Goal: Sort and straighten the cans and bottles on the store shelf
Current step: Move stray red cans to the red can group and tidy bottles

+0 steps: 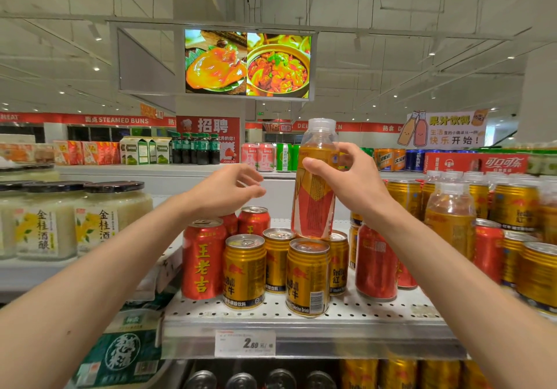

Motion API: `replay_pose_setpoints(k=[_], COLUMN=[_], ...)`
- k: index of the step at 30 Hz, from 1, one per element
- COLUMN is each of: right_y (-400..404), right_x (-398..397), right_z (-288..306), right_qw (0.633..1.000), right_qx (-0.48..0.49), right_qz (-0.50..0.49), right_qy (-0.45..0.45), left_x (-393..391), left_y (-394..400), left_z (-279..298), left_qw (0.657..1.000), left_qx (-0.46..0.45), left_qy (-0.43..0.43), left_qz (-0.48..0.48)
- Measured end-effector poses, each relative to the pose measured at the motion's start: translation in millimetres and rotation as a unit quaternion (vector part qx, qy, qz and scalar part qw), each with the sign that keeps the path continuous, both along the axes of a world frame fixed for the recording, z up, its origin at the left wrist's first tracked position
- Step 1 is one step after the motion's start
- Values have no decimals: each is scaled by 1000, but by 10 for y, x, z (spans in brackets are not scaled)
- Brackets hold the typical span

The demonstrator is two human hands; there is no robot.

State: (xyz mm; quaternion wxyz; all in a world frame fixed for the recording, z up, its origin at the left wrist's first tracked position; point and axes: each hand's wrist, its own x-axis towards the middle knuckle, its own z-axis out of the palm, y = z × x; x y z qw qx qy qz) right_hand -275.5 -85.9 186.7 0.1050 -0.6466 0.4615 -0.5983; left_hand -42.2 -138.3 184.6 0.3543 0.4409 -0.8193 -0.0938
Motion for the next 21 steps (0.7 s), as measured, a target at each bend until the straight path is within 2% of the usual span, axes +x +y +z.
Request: replay_pose_setpoints(k=[8,13,21], right_y=[117,367,934], right_x=[109,226,158], right_z=[110,72,-194], right_qw=[997,989,973], right_qx=[0,15,50], right_qz=[-1,9,11], right_qy=[-83,-147,-223], left_x=[-260,-227,-263], left_y=[471,597,840], left_z=[-157,-222,-414], left_qw=[990,991,973], left_qx=[37,-84,-134], left_qy=[96,59,62], left_qz=[-101,-90,-175])
